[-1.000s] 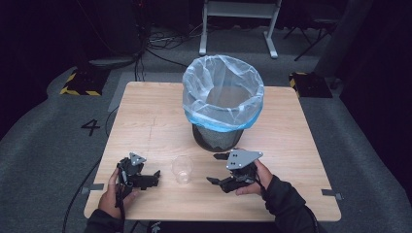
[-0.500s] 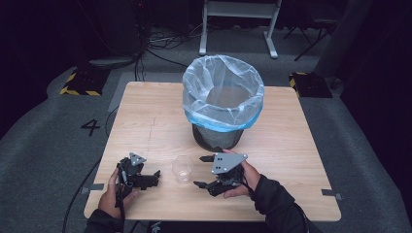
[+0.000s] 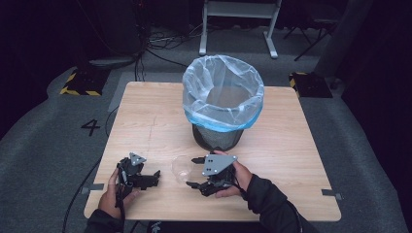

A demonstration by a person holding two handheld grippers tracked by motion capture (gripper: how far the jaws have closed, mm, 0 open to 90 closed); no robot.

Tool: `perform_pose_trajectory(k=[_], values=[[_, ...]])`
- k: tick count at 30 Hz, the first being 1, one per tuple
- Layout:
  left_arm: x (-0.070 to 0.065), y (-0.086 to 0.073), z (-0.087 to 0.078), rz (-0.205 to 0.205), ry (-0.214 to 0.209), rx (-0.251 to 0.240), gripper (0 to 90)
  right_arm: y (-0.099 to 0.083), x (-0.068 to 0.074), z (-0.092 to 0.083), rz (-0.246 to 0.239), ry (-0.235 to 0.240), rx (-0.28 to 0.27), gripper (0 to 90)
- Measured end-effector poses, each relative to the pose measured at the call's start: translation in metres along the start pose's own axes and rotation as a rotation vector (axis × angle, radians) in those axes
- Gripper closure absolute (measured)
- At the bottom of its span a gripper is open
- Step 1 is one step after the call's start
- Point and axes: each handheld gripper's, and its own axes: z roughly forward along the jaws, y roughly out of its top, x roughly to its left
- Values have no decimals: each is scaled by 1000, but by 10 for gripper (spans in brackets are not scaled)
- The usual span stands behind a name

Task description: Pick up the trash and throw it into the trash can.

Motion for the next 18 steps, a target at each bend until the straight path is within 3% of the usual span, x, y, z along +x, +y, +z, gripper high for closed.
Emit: perform_pose_trajectory(k=[10,18], values=[[0,0,0,0,0,-1,3,3,1,17,-9,4,27,344],[0,0,0,0,0,0,3,0,1,34,-18,6,76,450]])
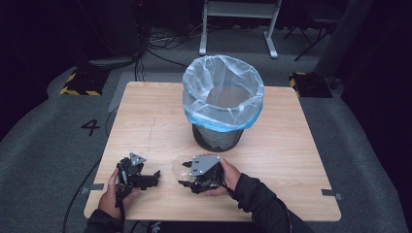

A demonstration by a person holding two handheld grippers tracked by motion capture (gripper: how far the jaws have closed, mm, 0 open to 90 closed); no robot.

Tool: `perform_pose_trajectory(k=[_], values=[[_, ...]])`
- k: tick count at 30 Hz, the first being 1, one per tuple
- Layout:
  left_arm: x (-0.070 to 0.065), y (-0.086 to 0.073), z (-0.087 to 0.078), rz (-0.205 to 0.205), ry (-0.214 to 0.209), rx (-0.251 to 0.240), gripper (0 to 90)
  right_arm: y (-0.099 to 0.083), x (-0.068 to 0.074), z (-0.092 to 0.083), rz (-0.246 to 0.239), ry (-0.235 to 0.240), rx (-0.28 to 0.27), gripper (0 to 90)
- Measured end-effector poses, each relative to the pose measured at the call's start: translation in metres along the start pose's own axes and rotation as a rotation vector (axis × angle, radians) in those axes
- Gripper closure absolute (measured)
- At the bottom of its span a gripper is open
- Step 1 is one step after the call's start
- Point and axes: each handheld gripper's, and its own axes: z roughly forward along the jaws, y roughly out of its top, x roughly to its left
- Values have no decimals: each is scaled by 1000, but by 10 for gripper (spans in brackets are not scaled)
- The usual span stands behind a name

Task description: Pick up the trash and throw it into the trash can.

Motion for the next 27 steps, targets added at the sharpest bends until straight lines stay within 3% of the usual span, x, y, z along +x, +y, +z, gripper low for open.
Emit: perform_pose_trajectory(k=[9,10,11,12,13,14,22,27], values=[[0,0,0,1,0,0,3,-9,-3,6,28,13,10,545],[0,0,0,0,0,0,3,-10,-4,5,28,22,7,631],[0,0,0,1,0,0,3,-10,-4,5,28,22,7,631],[0,0,0,0,0,0,3,-10,-4,4,25,28,9,721],[0,0,0,0,0,0,3,-10,-4,4,25,28,9,721],[0,0,0,-1,0,0,3,-11,-5,4,31,36,9,787],[0,0,0,0,0,0,3,-15,-8,-1,48,41,-8,829],[0,0,0,0,0,0,3,-21,-12,-7,89,38,-54,840]])
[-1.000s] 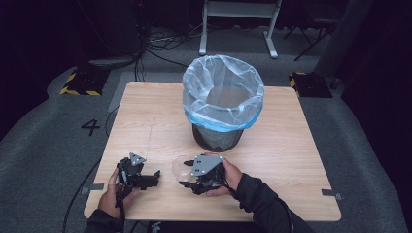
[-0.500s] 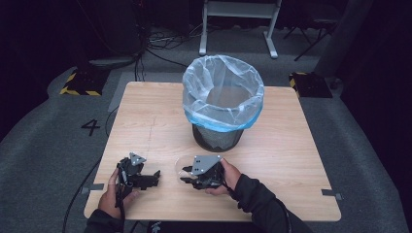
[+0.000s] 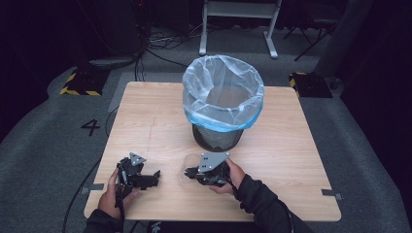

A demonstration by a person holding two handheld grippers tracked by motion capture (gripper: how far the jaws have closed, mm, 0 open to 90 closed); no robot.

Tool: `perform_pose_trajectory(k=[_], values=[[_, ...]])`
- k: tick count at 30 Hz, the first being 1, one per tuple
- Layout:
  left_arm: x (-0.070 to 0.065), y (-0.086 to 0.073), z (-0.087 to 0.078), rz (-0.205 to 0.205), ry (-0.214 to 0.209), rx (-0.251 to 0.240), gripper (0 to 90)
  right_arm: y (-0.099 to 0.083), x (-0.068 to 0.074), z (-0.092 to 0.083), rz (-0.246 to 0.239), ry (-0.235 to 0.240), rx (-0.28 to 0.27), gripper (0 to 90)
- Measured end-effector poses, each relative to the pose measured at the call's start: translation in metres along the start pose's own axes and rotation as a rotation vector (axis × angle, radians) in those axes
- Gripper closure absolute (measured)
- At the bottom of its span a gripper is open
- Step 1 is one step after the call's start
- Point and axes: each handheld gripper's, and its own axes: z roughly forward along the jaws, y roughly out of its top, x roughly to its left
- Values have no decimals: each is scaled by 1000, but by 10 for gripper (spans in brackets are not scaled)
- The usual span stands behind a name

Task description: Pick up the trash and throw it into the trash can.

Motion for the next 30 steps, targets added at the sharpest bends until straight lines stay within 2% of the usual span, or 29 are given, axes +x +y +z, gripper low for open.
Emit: perform_pose_trajectory(k=[5,7,12,17,28,30], values=[[0,0,0,0,0,0,3,-4,-3,-11,17,-21,-46,842],[0,0,0,0,0,0,3,-7,-5,-19,43,-23,-74,843],[0,0,0,1,0,0,3,-15,-7,-34,47,-42,-94,845],[0,0,0,0,0,0,3,-26,-10,-56,76,-66,-127,846],[0,0,0,1,0,0,3,-46,-19,-109,116,-159,-188,849],[0,0,0,0,0,0,3,-46,-20,-112,105,-169,-189,849]])
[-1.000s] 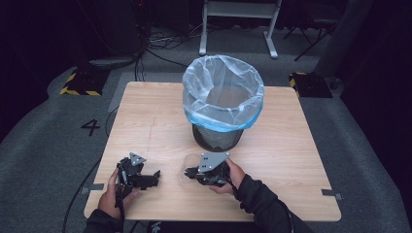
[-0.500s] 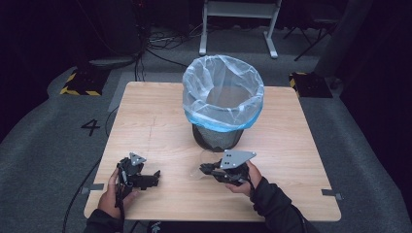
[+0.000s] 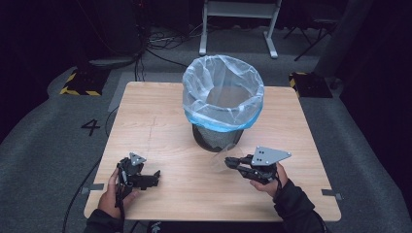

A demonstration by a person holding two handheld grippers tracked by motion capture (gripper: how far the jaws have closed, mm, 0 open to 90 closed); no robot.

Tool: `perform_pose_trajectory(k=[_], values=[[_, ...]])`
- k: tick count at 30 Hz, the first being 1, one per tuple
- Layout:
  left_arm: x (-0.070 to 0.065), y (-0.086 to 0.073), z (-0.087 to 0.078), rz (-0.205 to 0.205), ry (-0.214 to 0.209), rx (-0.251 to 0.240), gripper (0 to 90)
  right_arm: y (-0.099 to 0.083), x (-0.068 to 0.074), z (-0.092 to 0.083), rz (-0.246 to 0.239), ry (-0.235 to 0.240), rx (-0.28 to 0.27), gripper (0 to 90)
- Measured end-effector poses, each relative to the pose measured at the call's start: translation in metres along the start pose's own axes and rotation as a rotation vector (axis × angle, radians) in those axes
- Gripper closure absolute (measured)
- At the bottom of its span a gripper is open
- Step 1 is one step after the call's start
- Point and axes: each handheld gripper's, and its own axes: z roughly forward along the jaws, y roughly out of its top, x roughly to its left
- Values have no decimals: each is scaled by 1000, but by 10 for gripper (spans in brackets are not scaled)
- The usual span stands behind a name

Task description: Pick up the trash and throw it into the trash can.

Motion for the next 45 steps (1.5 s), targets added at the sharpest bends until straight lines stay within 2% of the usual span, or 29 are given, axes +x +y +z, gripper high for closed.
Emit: perform_pose_trajectory(k=[1,3,7,10,11,16,19,27,31,36,45], values=[[0,0,0,0,0,0,3,0,-3,-8,2,-17,-12,849],[0,0,0,0,0,0,3,1,-4,-12,7,-26,-16,849],[0,0,0,0,0,0,3,3,-9,-30,21,-62,-43,848],[0,0,0,0,0,0,3,6,-14,-52,25,-124,-61,849],[0,0,0,0,0,0,3,6,-14,-52,25,-124,-61,849],[0,0,0,1,0,0,3,10,-22,-77,19,-195,-77,850],[0,0,0,1,0,0,3,12,-31,-88,31,-243,-120,851],[0,0,0,1,-1,0,3,22,-39,-110,30,-302,-166,852],[0,0,0,0,0,0,3,33,-42,-122,20,-337,-205,853],[0,0,0,0,0,0,3,44,-41,-129,-12,-360,-219,853],[0,0,0,1,0,0,3,56,-43,-140,-29,-381,-255,855]])
